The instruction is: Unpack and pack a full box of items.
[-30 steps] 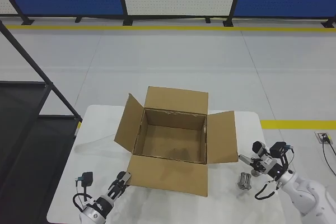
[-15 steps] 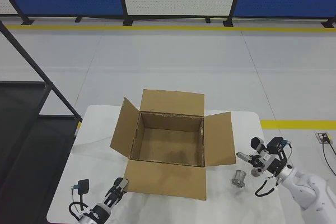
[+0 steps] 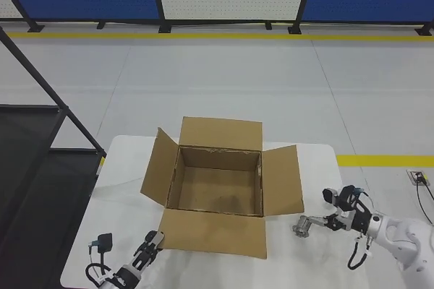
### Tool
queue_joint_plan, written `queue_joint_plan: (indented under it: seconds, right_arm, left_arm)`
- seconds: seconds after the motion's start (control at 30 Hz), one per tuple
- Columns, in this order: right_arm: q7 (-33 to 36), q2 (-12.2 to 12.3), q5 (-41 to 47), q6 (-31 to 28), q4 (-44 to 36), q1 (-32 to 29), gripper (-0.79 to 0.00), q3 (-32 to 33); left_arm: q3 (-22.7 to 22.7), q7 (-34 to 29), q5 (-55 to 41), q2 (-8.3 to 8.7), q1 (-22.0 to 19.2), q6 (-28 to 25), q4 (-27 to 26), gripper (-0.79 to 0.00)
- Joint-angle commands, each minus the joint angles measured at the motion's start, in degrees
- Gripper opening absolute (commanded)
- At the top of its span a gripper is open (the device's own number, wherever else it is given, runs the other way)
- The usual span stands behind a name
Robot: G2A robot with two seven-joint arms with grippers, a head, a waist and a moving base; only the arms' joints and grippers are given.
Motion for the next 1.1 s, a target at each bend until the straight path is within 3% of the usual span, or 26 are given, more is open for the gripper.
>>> queue_joint_plan:
  seconds: [0.0,0.6,1.07]
  right_arm:
    - [0.24,0.49,-1.56,0.1,-1.18,-0.86,0.0,-1.01]
    - [10.44,0.9,-5.37,1.69,3.38,4.99,0.0,-9.88]
    - [9.15,1.64,-7.07,0.1,3.62,4.67,0.0,-10.07]
  left_arm:
    - [-0.25,-0.04,-0.3,0.09,-0.52,0.68,-0.06,0.0]
    - [-1.69,0.46,-1.69,0.47,-1.56,2.02,-1.09,0.0]
    - [-1.69,0.46,-1.69,0.47,-1.56,2.02,-1.09,0.0]
